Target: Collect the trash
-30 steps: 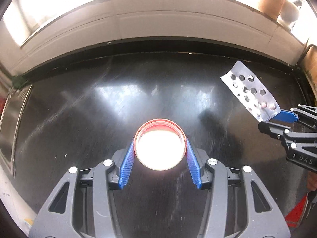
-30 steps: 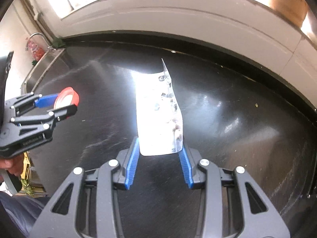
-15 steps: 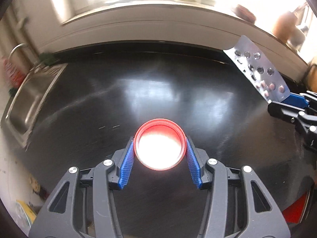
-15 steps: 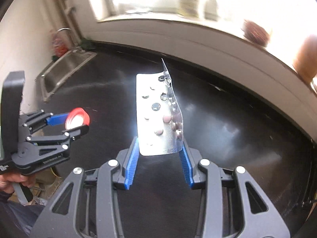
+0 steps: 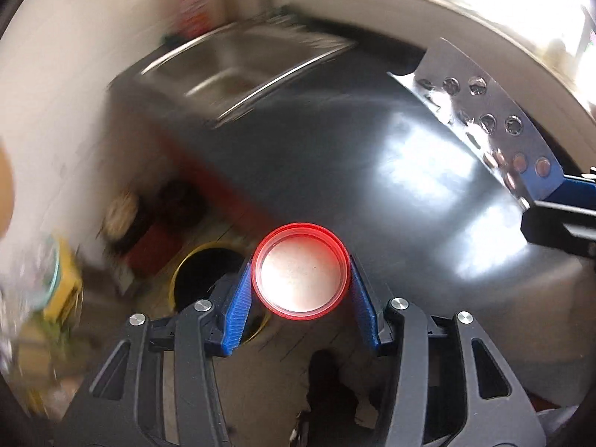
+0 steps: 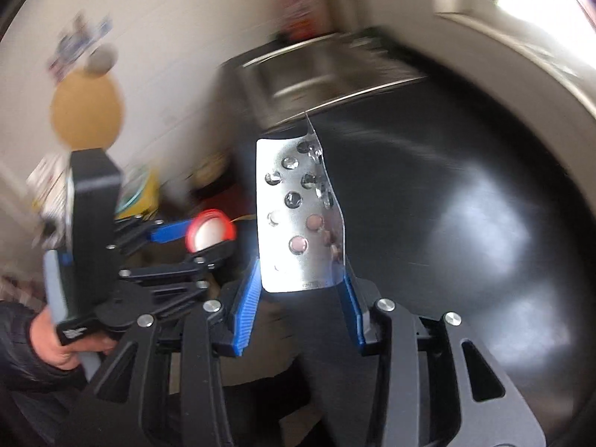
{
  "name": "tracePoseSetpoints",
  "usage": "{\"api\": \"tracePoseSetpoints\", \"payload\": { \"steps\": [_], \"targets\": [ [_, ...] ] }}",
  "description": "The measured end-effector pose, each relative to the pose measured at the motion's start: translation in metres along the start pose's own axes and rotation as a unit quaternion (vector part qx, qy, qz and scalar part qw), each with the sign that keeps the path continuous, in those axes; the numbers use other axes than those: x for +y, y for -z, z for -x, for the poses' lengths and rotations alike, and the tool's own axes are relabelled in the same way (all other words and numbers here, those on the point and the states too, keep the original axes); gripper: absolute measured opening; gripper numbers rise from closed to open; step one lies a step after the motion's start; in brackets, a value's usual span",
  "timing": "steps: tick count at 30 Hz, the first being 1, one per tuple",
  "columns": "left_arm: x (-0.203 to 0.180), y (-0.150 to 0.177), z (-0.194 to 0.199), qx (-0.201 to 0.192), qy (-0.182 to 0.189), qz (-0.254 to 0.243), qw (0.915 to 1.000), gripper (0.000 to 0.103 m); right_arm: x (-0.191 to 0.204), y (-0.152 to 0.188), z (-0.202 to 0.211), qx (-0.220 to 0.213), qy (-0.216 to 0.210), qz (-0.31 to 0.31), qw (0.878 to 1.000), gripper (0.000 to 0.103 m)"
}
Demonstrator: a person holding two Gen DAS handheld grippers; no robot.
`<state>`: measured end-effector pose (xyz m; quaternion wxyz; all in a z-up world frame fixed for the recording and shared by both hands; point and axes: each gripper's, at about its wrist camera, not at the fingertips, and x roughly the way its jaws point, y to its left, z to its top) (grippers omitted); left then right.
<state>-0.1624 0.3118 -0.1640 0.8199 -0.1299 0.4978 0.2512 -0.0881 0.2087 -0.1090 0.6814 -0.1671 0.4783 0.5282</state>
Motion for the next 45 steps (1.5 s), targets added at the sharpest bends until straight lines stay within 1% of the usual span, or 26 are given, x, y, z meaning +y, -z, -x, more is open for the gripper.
{"api": "tracePoseSetpoints", "payload": {
  "steps": [3,5,9,14,17,18,19,20,21,22,24,25,27,28,30,31,33,34,36,37,38,39,40,41,43,45],
  "targets": [
    [0.056,0.025,-0.018,0.021,-0.012,0.054,0.9982,0.049,0.04,-0.018,-0.049,0.042,-0.027,0.03,0.998,0.041],
    [0.084,0.036,-0.028,0.027,-0.014,0.078,0.9965,0.049,0.065,-0.028,-0.084,0.069,-0.039,0.041,0.996,0.041],
    [0.137,0.052,-0.057,0.039,-0.015,0.119,0.992,0.049,0.102,-0.044,-0.138,0.106,-0.048,0.054,0.992,0.041],
    [0.171,0.06,-0.086,0.053,-0.013,0.137,0.9891,0.049,0.132,-0.064,-0.203,0.151,-0.049,0.071,0.985,0.042],
    [0.184,0.064,-0.101,0.058,-0.004,0.136,0.989,0.049,0.141,-0.075,-0.231,0.162,-0.038,0.084,0.982,0.043],
    [0.187,0.064,-0.105,0.06,-0.001,0.133,0.9893,0.049,0.142,-0.079,-0.239,0.166,-0.037,0.085,0.982,0.044],
    [0.189,0.063,-0.11,0.06,0.008,0.128,0.99,0.049,0.142,-0.082,-0.246,0.171,-0.037,0.085,0.981,0.051],
    [0.189,0.063,-0.113,0.06,0.009,0.123,0.9906,0.05,0.141,-0.085,-0.253,0.178,-0.036,0.084,0.98,0.055],
    [0.19,0.061,-0.118,0.064,0.006,0.116,0.9912,0.062,0.137,-0.088,-0.258,0.18,-0.03,0.082,0.98,0.059],
    [0.193,0.061,-0.122,0.066,0.004,0.112,0.9915,0.07,0.138,-0.092,-0.263,0.181,-0.028,0.081,0.98,0.064],
    [0.194,0.059,-0.126,0.065,0.007,0.11,0.9918,0.071,0.131,-0.095,-0.262,0.18,-0.025,0.079,0.98,0.065],
    [0.194,0.058,-0.128,0.067,0.007,0.109,0.9918,0.072,0.128,-0.096,-0.258,0.177,-0.026,0.076,0.981,0.065],
    [0.193,0.056,-0.129,0.069,0.001,0.106,0.992,0.076,0.121,-0.096,-0.247,0.169,-0.025,0.072,0.983,0.068],
    [0.192,0.054,-0.129,0.07,-0.002,0.103,0.9922,0.081,0.117,-0.095,-0.238,0.164,-0.025,0.069,0.984,0.072],
    [0.187,0.047,-0.125,0.071,-0.009,0.094,0.993,0.088,0.103,-0.093,-0.208,0.144,-0.021,0.061,0.988,0.079],
    [0.181,0.041,-0.12,0.071,-0.016,0.085,0.9937,0.092,0.096,-0.092,-0.195,0.132,-0.017,0.056,0.989,0.085],
    [0.164,0.029,-0.108,0.066,-0.025,0.069,0.9952,0.095,0.077,-0.089,-0.163,0.106,-0.002,0.04,0.994,0.088],
    [0.151,0.02,-0.099,0.062,-0.028,0.056,0.9962,0.095,0.066,-0.088,-0.147,0.094,0.005,0.03,0.995,0.091],
    [0.124,0.002,-0.085,0.052,-0.034,0.026,0.9977,0.096,0.034,-0.081,-0.1,0.056,0.041,-0.003,0.998,0.096],
    [0.104,-0.01,-0.076,0.05,-0.04,0.001,0.9979,0.095,0.017,-0.075,-0.077,0.042,0.067,-0.018,0.997,0.096],
    [0.085,-0.02,-0.068,0.048,-0.042,-0.02,0.9978,0.095,0.002,-0.07,-0.057,0.033,0.093,-0.029,0.995,0.096],
    [0.057,-0.034,-0.055,0.036,-0.03,-0.044,0.9979,0.096,-0.013,-0.06,-0.033,0.019,0.12,-0.044,0.992,0.096],
    [0.037,-0.044,-0.046,0.027,-0.018,-0.056,0.9979,0.096,-0.025,-0.05,-0.013,0.006,0.139,-0.059,0.989,0.096],
    [0.017,-0.054,-0.037,0.018,-0.004,-0.065,0.9977,0.096,-0.042,-0.036,0.015,-0.012,0.166,-0.08,0.983,0.096],
    [-0.031,-0.074,-0.018,0.007,0.035,-0.088,0.9955,0.096,-0.07,-0.008,0.061,-0.041,0.208,-0.124,0.969,0.096],
    [-0.078,-0.088,-0.003,0.001,0.072,-0.113,0.991,0.096,-0.101,0.029,0.11,-0.071,0.244,-0.189,0.949,0.096]
  ]
}}
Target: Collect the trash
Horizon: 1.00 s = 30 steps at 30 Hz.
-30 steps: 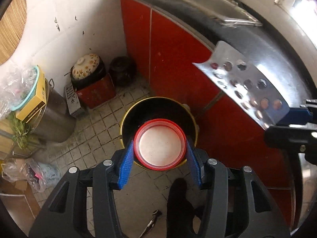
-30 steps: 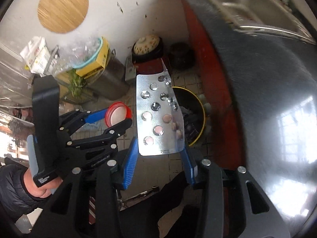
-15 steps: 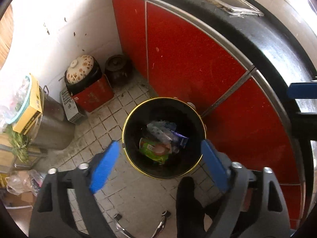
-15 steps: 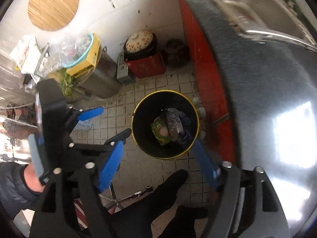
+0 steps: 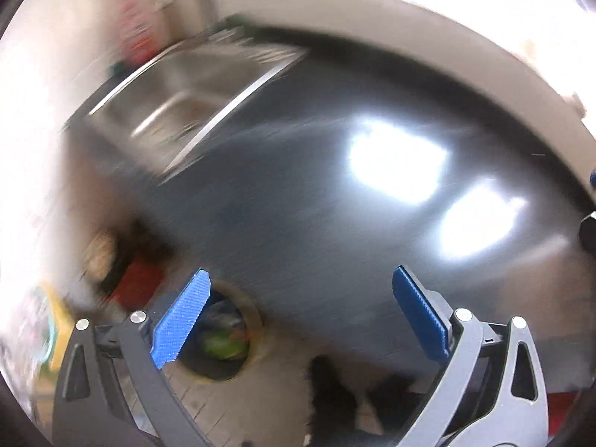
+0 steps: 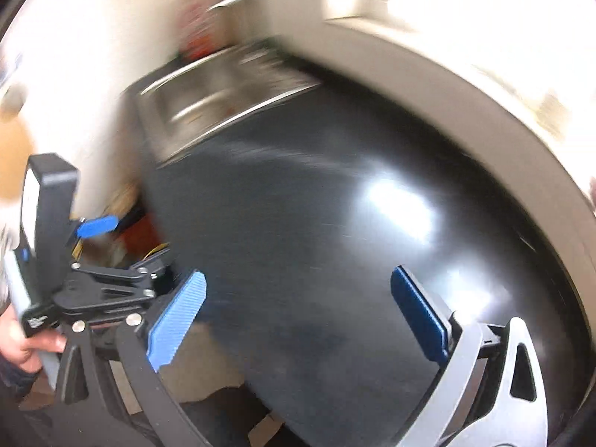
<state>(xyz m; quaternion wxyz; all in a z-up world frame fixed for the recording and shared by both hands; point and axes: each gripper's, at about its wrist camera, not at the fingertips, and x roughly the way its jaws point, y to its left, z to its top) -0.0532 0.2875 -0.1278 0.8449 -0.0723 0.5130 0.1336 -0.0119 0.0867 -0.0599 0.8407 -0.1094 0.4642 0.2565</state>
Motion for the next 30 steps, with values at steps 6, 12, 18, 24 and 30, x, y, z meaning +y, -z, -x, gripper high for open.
{"api": "tracePoseSetpoints", "payload": {
  "steps": [6,12,18,24,30],
  "targets": [
    [-0.14,-0.039,0.029,-0.022,0.089,-0.106,0.9902,0.096,-0.139,0.056,0.068,-0.029,0.12,-0.153,0.98,0.096],
    [-0.239,-0.041,0.044,-0.031,0.119,-0.183,0.9754,0.096,-0.205,0.11,0.109,-0.031,0.168,-0.232,0.958,0.096],
    [-0.283,-0.031,0.048,-0.021,0.13,-0.213,0.9683,0.096,-0.22,0.138,0.104,-0.018,0.168,-0.267,0.949,0.096],
    [-0.294,-0.021,0.047,-0.015,0.126,-0.226,0.9658,0.095,-0.23,0.152,0.107,-0.01,0.168,-0.275,0.947,0.096],
    [-0.293,-0.021,0.046,-0.01,0.123,-0.218,0.968,0.095,-0.234,0.153,0.111,-0.013,0.167,-0.277,0.946,0.096]
  ]
}}
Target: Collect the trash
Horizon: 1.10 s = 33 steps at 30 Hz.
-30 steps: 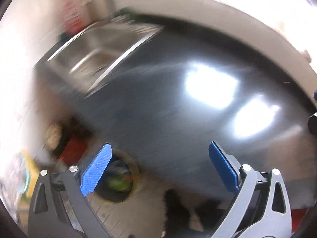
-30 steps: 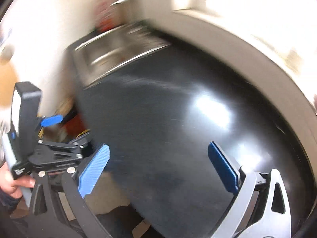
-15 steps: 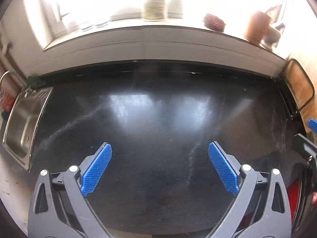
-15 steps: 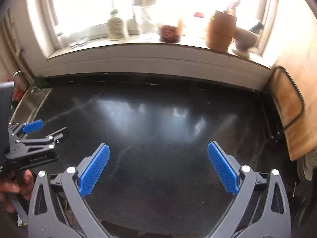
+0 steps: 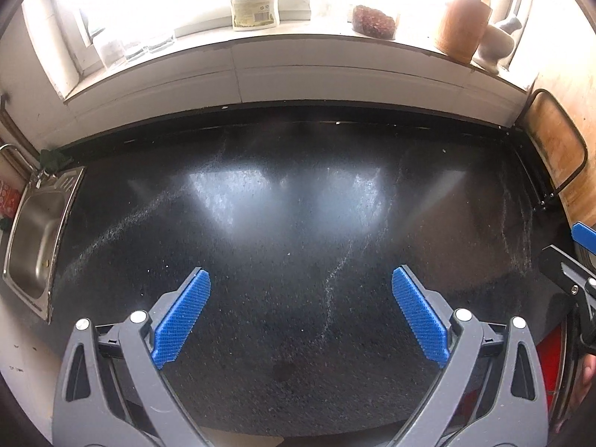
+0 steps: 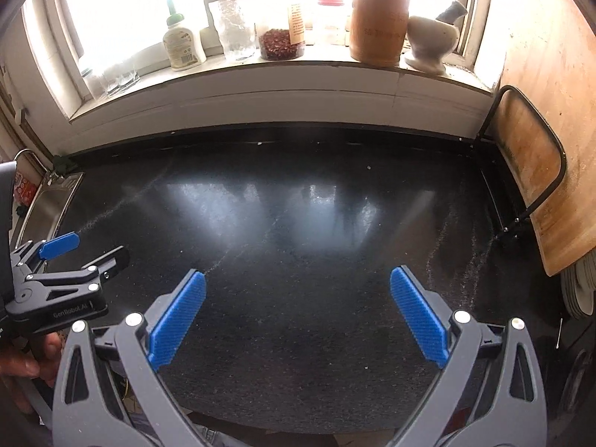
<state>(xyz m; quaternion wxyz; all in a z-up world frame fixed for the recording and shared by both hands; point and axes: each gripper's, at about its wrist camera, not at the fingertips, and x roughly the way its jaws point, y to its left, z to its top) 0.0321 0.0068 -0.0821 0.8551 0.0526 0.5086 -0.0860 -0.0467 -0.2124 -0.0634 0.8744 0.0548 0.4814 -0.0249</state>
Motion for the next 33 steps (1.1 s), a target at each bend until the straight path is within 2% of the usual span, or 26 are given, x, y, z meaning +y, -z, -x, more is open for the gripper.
{"api": "tracePoseSetpoints", "payload": {
  "steps": [33],
  "targets": [
    [0.0038,0.0098,0.0047,0.006,-0.001,0.006,1.0,0.095,0.0054,0.0059,0.0059,0.002,-0.011,-0.001,1.0,0.096]
  ]
}}
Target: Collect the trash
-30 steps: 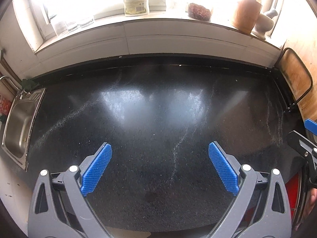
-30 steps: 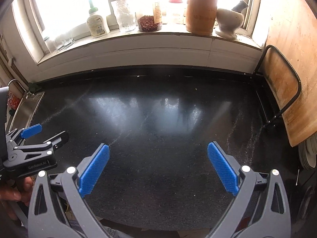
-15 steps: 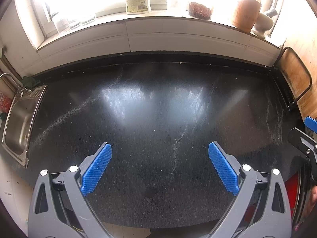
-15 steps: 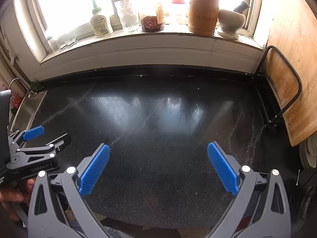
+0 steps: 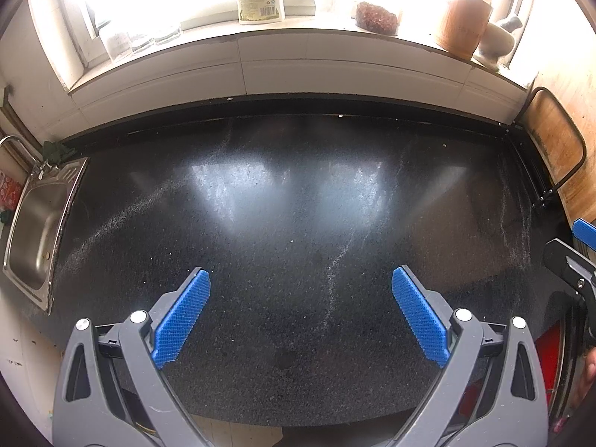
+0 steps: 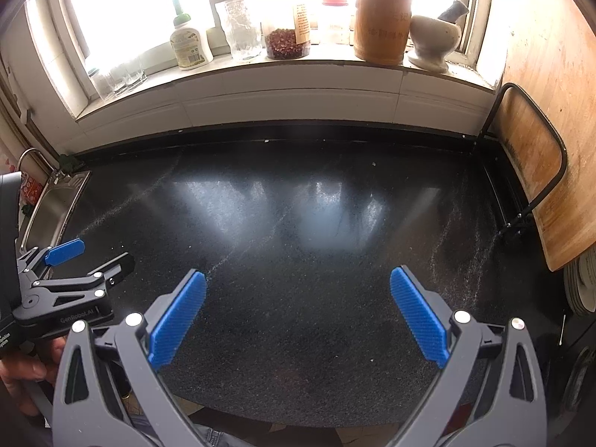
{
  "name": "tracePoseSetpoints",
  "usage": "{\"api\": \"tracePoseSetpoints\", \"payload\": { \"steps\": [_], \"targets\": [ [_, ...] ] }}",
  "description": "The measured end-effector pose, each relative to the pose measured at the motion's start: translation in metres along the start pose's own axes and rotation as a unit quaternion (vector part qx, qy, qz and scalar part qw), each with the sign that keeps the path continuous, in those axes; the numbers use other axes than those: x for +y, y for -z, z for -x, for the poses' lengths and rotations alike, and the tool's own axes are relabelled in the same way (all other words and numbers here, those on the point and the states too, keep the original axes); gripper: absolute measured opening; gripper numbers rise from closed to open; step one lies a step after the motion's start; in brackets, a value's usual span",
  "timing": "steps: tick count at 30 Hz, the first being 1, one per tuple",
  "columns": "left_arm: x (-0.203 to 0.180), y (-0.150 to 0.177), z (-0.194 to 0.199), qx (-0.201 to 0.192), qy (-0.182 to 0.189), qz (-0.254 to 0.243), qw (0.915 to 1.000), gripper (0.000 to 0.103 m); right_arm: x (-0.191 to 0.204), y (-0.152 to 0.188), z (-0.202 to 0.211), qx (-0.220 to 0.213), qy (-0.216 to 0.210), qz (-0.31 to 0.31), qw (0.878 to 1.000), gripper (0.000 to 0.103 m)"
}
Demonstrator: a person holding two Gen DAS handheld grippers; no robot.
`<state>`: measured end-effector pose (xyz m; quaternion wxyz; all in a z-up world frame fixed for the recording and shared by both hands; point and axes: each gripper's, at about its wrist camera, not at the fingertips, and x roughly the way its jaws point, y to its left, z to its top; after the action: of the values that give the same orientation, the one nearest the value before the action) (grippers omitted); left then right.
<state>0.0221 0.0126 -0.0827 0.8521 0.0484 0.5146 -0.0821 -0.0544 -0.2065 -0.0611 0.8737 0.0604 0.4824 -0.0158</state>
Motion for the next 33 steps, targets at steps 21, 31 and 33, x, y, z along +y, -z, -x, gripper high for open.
{"api": "tracePoseSetpoints", "payload": {
  "steps": [21,31,33],
  "targets": [
    [-0.0005,-0.0005,-0.0038,0.006,-0.002,-0.002,1.0,0.095,0.0008,-0.004,-0.0015,0.003,-0.001,0.003,1.0,0.096],
    [-0.0008,-0.0022,-0.006,0.014,-0.007,-0.005,0.9999,0.096,0.0024,-0.0031,-0.0024,0.004,-0.001,0.006,1.0,0.096],
    [-0.0017,-0.0021,-0.0062,0.014,-0.009,-0.006,0.9998,0.096,0.003,-0.0025,-0.0024,0.005,-0.002,0.005,1.0,0.096]
  ]
}}
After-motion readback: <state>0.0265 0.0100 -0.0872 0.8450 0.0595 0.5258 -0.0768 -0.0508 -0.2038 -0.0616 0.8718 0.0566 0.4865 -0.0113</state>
